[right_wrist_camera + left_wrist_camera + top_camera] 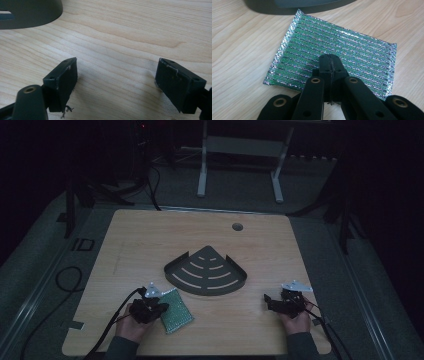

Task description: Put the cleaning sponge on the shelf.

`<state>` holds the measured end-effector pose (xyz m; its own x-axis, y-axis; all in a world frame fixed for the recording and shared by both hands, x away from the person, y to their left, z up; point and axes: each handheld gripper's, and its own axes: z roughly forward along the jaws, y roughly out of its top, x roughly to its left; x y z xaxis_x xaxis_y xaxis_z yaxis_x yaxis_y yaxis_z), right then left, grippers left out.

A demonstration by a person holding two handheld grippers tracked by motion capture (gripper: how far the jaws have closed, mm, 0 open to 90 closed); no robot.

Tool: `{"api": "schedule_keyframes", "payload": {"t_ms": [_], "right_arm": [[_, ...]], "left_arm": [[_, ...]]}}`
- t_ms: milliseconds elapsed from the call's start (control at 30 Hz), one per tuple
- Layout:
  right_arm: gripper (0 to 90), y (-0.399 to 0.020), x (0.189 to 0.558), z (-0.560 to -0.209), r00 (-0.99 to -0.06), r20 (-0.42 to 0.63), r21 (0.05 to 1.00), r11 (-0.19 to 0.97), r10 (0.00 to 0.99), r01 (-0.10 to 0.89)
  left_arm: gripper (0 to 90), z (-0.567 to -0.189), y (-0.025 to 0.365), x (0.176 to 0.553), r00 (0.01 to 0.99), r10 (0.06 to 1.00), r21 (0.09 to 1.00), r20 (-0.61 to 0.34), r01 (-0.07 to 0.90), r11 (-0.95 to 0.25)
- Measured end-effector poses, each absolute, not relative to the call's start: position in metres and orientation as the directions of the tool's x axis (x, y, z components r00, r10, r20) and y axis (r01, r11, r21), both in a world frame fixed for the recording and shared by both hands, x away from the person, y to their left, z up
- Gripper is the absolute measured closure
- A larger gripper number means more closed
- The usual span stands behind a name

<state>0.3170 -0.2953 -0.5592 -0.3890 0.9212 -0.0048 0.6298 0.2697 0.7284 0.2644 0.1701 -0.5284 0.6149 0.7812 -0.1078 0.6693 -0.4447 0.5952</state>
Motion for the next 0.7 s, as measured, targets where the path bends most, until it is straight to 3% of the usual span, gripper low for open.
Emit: {"api": "schedule_keyframes", "payload": {"t_ms": [700], "right_arm": [[17.6,-0.295,0.317,-0.559,-0.389,-0.005,0.728,0.27,0.921,0.63]], "left_arm": [[90.0,-0.53,0.233,0.302,0.514,0.848,0.6,-0.13,0.722,-0.345]]}}
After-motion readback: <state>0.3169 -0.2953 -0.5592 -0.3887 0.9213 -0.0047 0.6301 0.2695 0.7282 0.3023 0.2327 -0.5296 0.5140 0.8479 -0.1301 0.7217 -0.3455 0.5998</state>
